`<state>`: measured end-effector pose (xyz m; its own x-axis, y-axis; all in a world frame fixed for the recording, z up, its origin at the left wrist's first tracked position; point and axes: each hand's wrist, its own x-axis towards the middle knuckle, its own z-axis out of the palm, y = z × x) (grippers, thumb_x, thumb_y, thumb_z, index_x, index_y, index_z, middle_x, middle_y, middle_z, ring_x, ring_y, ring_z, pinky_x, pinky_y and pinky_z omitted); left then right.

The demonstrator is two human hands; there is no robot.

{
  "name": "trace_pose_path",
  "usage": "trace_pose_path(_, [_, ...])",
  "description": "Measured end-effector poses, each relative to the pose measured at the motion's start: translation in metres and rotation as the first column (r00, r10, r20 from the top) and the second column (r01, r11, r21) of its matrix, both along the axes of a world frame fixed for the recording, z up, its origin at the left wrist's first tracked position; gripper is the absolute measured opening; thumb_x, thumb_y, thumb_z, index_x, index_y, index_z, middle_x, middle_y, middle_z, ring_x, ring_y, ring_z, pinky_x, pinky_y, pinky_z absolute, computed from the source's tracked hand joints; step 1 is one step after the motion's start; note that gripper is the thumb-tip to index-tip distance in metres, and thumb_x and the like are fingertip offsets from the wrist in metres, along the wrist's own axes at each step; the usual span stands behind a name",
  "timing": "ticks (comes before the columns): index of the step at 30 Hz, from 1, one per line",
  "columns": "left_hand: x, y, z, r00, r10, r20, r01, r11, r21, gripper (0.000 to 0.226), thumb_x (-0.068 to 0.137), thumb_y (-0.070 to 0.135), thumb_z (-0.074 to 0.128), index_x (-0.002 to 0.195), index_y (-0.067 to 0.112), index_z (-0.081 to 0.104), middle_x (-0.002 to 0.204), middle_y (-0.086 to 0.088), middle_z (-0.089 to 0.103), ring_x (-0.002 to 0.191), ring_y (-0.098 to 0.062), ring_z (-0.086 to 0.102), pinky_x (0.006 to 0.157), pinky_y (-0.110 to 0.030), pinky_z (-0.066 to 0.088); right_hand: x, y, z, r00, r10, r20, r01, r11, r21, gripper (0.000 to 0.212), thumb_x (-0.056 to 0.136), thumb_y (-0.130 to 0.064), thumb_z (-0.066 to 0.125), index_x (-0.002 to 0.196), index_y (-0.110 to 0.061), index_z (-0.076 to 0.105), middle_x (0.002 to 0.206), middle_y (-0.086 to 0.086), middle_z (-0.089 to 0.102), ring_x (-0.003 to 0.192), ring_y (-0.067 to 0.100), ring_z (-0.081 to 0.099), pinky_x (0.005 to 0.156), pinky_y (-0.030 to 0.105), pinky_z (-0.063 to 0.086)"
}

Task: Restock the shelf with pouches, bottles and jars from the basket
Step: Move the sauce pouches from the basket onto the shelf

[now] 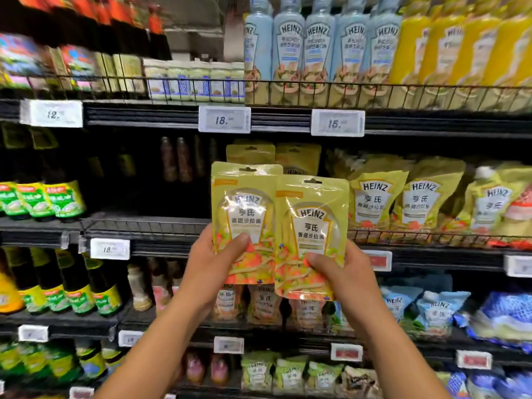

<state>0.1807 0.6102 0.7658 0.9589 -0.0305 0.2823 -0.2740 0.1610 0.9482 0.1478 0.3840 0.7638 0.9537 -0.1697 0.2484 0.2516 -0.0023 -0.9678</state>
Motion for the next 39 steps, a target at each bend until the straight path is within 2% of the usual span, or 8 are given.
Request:
trace_pose_path(11, [0.072, -0.006, 0.049, 0.995, 0.050, 0.090, -0.054, 0.998, 0.044, 0.045, 0.071, 0.049, 0.076, 0.109, 0.028, 0.067, 0.105, 0.002, 0.076, 0.098, -0.016, 0.073, 0.082, -0.035, 0.055, 0.079, -0.011, 0.043, 0.995, 0.089, 0.041, -0.090, 0.995, 0.037, 0.028, 0.078, -0.014, 0.078, 0.103, -0.026, 0.073, 0.104, 0.002, 0.078, 0.094, 0.024, 0.075, 0.085, 0.044, 0.058])
trace_pose_path(14, [0.096, -0.002, 0.062, 0.997, 0.029, 0.074, -0.034, 0.997, 0.067, 0.045, 0.069, 0.047, 0.078, 0.109, 0.030, 0.067, 0.107, 0.002, 0.076, 0.100, -0.020, 0.073, 0.086, -0.043, 0.056, 0.096, -0.010, 0.054, 0.994, 0.100, 0.052, -0.103, 0.993, 0.049, 0.031, 0.080, -0.010, 0.078, 0.106, -0.026, 0.072, 0.106, 0.002, 0.078, 0.096, 0.024, 0.075, 0.084, 0.044, 0.059])
trace_pose_path(21, [0.141, 0.003, 0.083, 0.999, -0.001, -0.046, 0.006, 0.993, 0.121, 0.072, 0.049, 0.045, 0.086, 0.111, 0.013, 0.067, 0.097, -0.002, 0.078, 0.091, -0.019, 0.075, 0.084, -0.040, 0.058, 0.129, -0.009, 0.066, 0.999, -0.039, 0.010, 0.038, 0.997, 0.071, 0.034, 0.075, -0.011, 0.086, 0.101, -0.013, 0.065, 0.094, 0.005, 0.079, 0.086, 0.026, 0.077, 0.076, 0.044, 0.063])
trace_pose_path(27, [0.172, 0.009, 0.082, 0.985, 0.053, -0.162, -0.025, 0.985, 0.171, 0.047, 0.052, 0.033, 0.087, 0.092, 0.012, 0.076, 0.088, -0.001, 0.079, 0.087, -0.016, 0.075, 0.082, -0.034, 0.057, 0.146, -0.009, 0.068, 0.995, -0.089, -0.036, 0.090, 0.995, 0.044, 0.040, 0.074, -0.016, 0.087, 0.108, -0.008, 0.068, 0.094, 0.005, 0.079, 0.086, 0.023, 0.077, 0.082, 0.043, 0.062])
trace_pose_path(31, [0.186, 0.014, 0.069, 0.969, 0.154, -0.192, -0.103, 0.963, 0.250, 0.010, 0.073, 0.011, 0.082, 0.073, 0.013, 0.072, 0.080, -0.002, 0.078, 0.073, -0.010, 0.072, 0.067, -0.026, 0.053, 0.151, -0.006, 0.064, 0.984, -0.179, -0.008, 0.178, 0.982, -0.067, 0.030, 0.074, -0.019, 0.087, 0.100, -0.014, 0.072, 0.087, -0.005, 0.079, 0.079, 0.012, 0.076, 0.068, 0.029, 0.062])
trace_pose_path(34, [0.192, 0.016, 0.060, 0.959, 0.200, -0.198, -0.126, 0.933, 0.336, 0.014, 0.073, 0.013, 0.082, 0.065, 0.017, 0.071, 0.076, 0.002, 0.076, 0.071, -0.009, 0.069, 0.061, -0.023, 0.053, 0.156, -0.004, 0.061, 0.966, -0.257, 0.002, 0.254, 0.955, -0.156, 0.033, 0.073, -0.020, 0.088, 0.102, -0.015, 0.072, 0.086, -0.005, 0.078, 0.076, 0.008, 0.075, 0.061, 0.020, 0.057])
trace_pose_path(37, [0.193, 0.017, 0.056, 0.960, 0.206, -0.191, -0.117, 0.912, 0.394, 0.020, 0.068, 0.022, 0.088, 0.059, 0.022, 0.071, 0.061, 0.014, 0.071, 0.063, 0.002, 0.064, 0.050, -0.014, 0.048, 0.160, -0.003, 0.060, 0.955, -0.295, 0.003, 0.289, 0.934, -0.208, 0.034, 0.073, -0.018, 0.088, 0.104, -0.017, 0.072, 0.094, -0.005, 0.076, 0.083, 0.009, 0.072, 0.075, 0.028, 0.059])
trace_pose_path(39, [0.192, 0.016, 0.054, 0.968, 0.189, -0.166, -0.100, 0.896, 0.433, 0.019, 0.066, 0.023, 0.091, 0.068, 0.025, 0.072, 0.074, 0.011, 0.075, 0.076, -0.003, 0.068, 0.064, -0.019, 0.055, 0.162, -0.002, 0.058, 0.960, -0.280, -0.010, 0.269, 0.931, -0.245, 0.035, 0.075, -0.016, 0.087, 0.107, -0.015, 0.073, 0.095, -0.004, 0.076, 0.086, 0.012, 0.072, 0.081, 0.034, 0.060])
